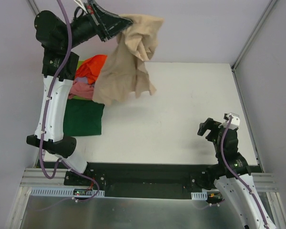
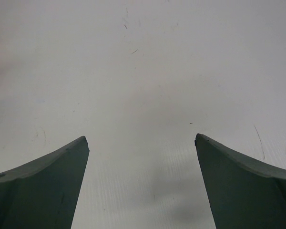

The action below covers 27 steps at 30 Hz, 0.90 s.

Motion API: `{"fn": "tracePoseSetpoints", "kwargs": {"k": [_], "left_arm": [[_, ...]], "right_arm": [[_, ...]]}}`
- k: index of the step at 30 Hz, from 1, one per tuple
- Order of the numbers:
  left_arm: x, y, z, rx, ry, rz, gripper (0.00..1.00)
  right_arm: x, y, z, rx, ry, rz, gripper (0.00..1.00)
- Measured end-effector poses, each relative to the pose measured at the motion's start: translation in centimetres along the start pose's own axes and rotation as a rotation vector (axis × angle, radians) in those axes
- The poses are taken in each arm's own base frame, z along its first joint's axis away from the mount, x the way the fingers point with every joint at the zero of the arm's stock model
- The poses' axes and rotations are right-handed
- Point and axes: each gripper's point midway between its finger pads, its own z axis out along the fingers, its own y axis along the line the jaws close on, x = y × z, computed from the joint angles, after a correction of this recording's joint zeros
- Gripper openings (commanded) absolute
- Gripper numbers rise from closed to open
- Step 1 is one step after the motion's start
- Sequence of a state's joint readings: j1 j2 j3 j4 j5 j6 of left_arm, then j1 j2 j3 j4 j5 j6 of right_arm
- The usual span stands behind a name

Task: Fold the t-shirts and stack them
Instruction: Move the tshirt to the center of the board

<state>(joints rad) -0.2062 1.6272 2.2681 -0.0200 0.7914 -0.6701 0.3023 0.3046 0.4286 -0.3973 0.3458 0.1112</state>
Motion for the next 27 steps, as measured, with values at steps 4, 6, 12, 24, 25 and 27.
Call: {"fn": "tracePoseSetpoints", "kwargs": {"k": [4,6,12,24,25,27], "left_arm": [[3.7,-7.4,1.5,0.275,0.125,-0.07,0.0],[5.8,-9.4,1.8,0.349,0.175,-0.099,0.0],[9.9,-6.6,2.4,0.26,0.212,-0.127,0.0],[24.1,3.1,6.7,0.094,0.435,-0.389,0.0],[26.5,4.0,7.2,0.079,0.477,-0.424,0.0],[31.4,5.3,7.8,0.051,0.561,-0.478,0.0]], "right_arm": [[-0.1,0.1,-0.1,-0.006,-0.007,0.003,0.96],[-0.2,0.1,-0.1,-0.007,-0.009,0.003,0.96],[-0.1,0.0,-0.2,-0.004,-0.006,0.002,0.96],[-0.4,-0.4,-0.5,0.008,-0.025,0.008,0.96],[-0.3,-0.4,-0.4,0.009,-0.022,0.006,0.96],[-0.2,-0.4,-0.3,0.013,-0.014,0.003,0.96]]}}
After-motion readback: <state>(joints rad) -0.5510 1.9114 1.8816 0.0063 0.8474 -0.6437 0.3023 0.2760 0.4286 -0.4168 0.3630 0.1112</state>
